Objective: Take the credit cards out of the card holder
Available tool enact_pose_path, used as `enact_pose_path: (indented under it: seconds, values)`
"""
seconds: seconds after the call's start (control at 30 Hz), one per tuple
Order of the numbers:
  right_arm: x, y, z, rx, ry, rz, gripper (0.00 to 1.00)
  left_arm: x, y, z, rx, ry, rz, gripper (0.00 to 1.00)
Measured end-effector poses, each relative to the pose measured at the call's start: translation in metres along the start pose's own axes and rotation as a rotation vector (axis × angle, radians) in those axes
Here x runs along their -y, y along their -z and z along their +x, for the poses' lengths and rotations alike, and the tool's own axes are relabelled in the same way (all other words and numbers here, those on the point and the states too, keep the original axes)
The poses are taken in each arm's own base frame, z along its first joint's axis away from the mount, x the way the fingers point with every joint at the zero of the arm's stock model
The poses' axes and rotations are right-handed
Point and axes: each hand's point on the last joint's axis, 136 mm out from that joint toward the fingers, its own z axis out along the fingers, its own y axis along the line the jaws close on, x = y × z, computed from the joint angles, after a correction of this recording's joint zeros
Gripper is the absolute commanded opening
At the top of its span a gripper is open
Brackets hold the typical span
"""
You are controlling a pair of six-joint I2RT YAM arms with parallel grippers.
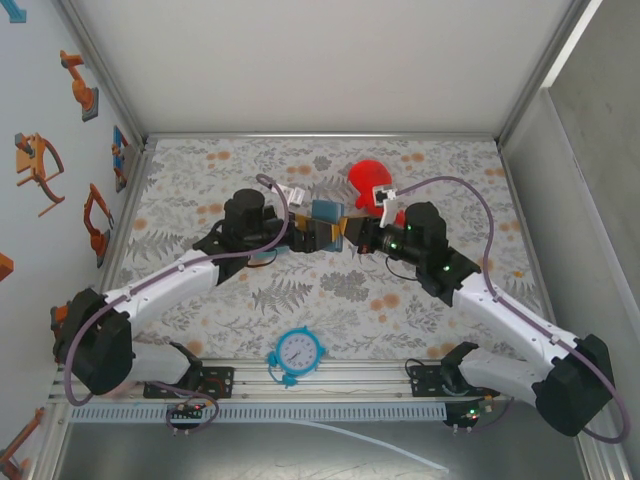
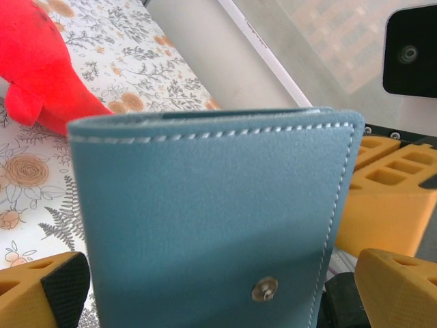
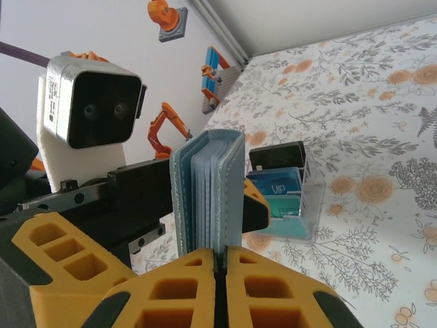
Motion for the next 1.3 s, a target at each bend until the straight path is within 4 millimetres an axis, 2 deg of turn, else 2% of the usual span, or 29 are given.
enact_pose_path:
  seconds: [0.23,0.37,0.67,0.9,1.17,1.3]
  values:
    - [0.008,-0.004,0.003,-0.035,0.023,0.101,0.00,-0.007,-0.004,0.002,-0.012,-0.007,-0.034,0.97]
    - [0.012,-0.006,0.006,-0.052,0.034,0.143,0.00,-0.012,-0.004,0.004,-0.014,-0.014,-0.068,1.00]
    - [0.010,-0.006,0.011,-0.070,0.046,0.147,0.00,-0.024,-0.005,0.013,-0.038,-0.027,-0.139,0.86]
    - [0.012,-0.005,0.011,-0.072,0.048,0.158,0.00,-0.025,-0.003,0.015,-0.043,-0.034,-0.157,0.83]
    - [0.009,0.001,0.004,-0.043,0.056,0.165,0.00,-0.022,0.003,0.012,-0.033,-0.040,-0.168,0.62]
    - [0.009,0.001,0.004,-0.044,0.055,0.165,0.00,-0.022,0.003,0.011,-0.028,-0.037,-0.168,0.45]
